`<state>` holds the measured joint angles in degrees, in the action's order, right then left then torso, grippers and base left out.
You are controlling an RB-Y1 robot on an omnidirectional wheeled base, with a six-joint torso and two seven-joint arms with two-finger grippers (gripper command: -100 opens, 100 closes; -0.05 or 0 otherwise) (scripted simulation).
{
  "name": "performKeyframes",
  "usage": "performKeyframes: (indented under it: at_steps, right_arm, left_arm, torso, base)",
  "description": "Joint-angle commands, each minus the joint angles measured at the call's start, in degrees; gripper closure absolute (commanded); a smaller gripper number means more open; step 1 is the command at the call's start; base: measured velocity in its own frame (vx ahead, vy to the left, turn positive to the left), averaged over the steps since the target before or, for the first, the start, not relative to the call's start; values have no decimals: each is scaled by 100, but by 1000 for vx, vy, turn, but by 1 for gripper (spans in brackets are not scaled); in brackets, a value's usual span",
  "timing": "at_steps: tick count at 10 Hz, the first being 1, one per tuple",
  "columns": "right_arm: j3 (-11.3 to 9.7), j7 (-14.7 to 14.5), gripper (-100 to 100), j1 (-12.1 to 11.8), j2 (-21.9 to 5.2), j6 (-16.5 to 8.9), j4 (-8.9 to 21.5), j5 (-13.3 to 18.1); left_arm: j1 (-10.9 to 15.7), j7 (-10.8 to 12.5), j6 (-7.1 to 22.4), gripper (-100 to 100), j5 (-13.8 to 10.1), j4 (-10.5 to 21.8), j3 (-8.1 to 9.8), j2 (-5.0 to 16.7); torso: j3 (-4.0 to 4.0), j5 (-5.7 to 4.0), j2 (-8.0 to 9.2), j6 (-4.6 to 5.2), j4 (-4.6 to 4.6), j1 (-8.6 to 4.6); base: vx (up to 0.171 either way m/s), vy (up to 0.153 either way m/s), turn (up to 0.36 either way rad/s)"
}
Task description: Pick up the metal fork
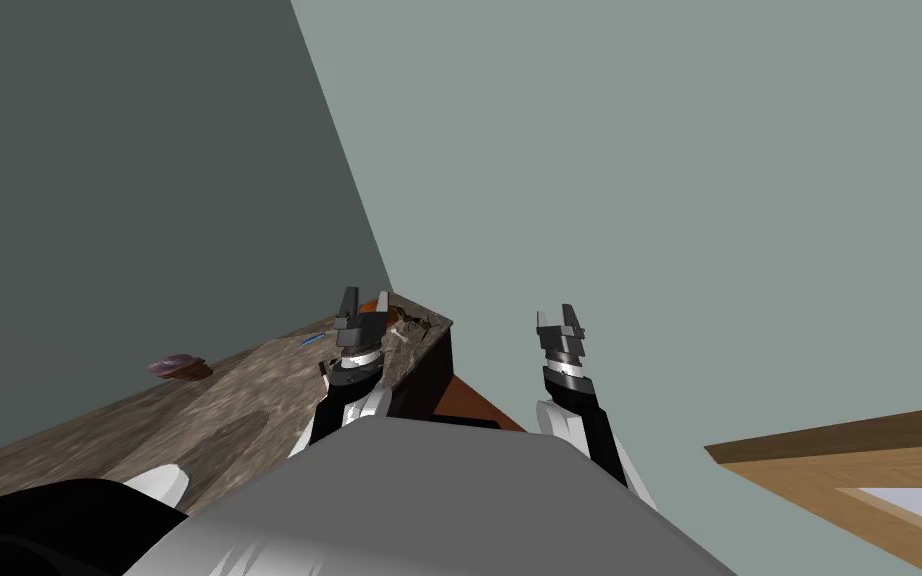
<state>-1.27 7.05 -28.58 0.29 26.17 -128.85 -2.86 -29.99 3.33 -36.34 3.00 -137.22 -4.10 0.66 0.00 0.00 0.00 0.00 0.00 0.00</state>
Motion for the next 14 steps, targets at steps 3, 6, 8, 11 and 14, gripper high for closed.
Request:
performKeyframes:
  at_steps: [3,6,8,11,14]
  right_arm:
    - [-1,0,0,1,1,0,0,0]
    - [-1,0,0,1,0,0,0,0]
    - [0,0,0,0,0,0,0,0]
    - [0,0,0,0,0,0,0,0]
    - [0,0,0,0,0,0,0,0]
  left_arm:
    - [115,-166,429,-100,-80,173,192,295]
    - [213,-305,802,-100,-159,328,341,484]
    - [334,-480,1168,-100,-265,538,515,697]
    - [403,-578,1562,-100,-329,663,609,813]
    - [560,-794,2048,-100,-478,947,805,1063]
  torso:
    - [10,-6,17,1,4,-26]
    - [7,-3,13,0,3,-15]
    - [3,-2,5,1,1,-8]
    - [3,-1,5,0,1,-6]
    - [2,-1,3,0,1,-6]
  base:
    - [-45,-62,-37]
    - [-29,-39,-43]
    - [-14,-26,-52]
    - [-15,-20,-37]
    - [-11,-21,-48]
